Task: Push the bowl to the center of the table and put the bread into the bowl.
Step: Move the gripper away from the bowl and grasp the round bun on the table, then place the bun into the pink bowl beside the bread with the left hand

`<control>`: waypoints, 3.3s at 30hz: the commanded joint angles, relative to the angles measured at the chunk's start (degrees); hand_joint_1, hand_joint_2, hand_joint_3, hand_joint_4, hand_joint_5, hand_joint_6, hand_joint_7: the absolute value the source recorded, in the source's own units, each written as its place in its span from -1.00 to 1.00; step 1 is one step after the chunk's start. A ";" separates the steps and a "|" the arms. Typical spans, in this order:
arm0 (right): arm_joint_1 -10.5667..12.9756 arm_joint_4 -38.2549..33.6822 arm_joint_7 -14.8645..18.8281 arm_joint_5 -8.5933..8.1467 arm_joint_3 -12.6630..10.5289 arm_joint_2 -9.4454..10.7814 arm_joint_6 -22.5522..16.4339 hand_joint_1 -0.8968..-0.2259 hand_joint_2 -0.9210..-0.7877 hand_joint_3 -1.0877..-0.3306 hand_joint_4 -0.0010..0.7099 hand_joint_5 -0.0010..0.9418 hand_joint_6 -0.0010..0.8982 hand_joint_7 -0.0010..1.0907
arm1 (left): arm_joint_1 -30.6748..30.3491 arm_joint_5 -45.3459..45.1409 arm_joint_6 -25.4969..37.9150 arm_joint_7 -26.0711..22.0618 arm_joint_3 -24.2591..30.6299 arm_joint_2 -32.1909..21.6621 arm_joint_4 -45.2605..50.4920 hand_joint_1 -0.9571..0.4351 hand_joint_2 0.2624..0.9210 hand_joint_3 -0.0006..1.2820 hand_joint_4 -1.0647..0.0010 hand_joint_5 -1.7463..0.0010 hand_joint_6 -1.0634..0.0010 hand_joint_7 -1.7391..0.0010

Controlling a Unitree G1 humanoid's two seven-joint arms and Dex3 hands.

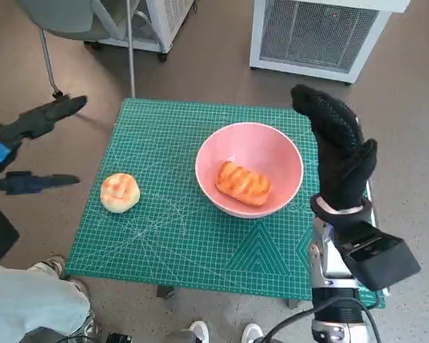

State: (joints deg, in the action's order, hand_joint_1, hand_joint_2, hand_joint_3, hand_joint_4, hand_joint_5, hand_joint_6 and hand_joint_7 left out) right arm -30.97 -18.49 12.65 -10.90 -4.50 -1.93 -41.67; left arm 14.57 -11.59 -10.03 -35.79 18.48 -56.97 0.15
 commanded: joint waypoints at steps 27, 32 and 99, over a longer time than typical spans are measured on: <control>-0.30 -1.40 1.26 0.35 0.15 -1.68 0.62 0.14 -1.00 -0.25 -0.21 -0.93 -1.00 0.27 | 5.54 -17.04 -1.34 5.12 -21.72 1.59 -17.18 0.52 0.54 -0.99 1.00 1.00 0.80 1.00; 0.02 -0.90 1.59 -0.20 0.03 -1.98 0.86 0.14 -1.00 -0.25 -0.21 -0.93 -1.00 0.27 | 7.65 -19.05 -1.19 6.18 -24.49 2.84 -19.72 0.49 0.52 -1.00 1.00 1.00 0.78 0.99; 0.71 -0.44 1.14 -0.80 -0.84 -1.34 1.56 0.18 -1.00 -0.25 -0.22 -0.92 -1.00 0.27 | 22.01 -21.73 -22.27 32.36 -30.53 6.81 -29.80 0.38 1.00 -0.92 -0.29 -0.28 -0.26 -0.34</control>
State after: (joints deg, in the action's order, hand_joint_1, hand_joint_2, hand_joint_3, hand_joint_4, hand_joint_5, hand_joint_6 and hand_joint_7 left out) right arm -30.99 -18.05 13.85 -11.18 -4.96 -3.48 -40.66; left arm 37.27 -35.41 -32.63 -3.68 -14.97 -49.15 -35.46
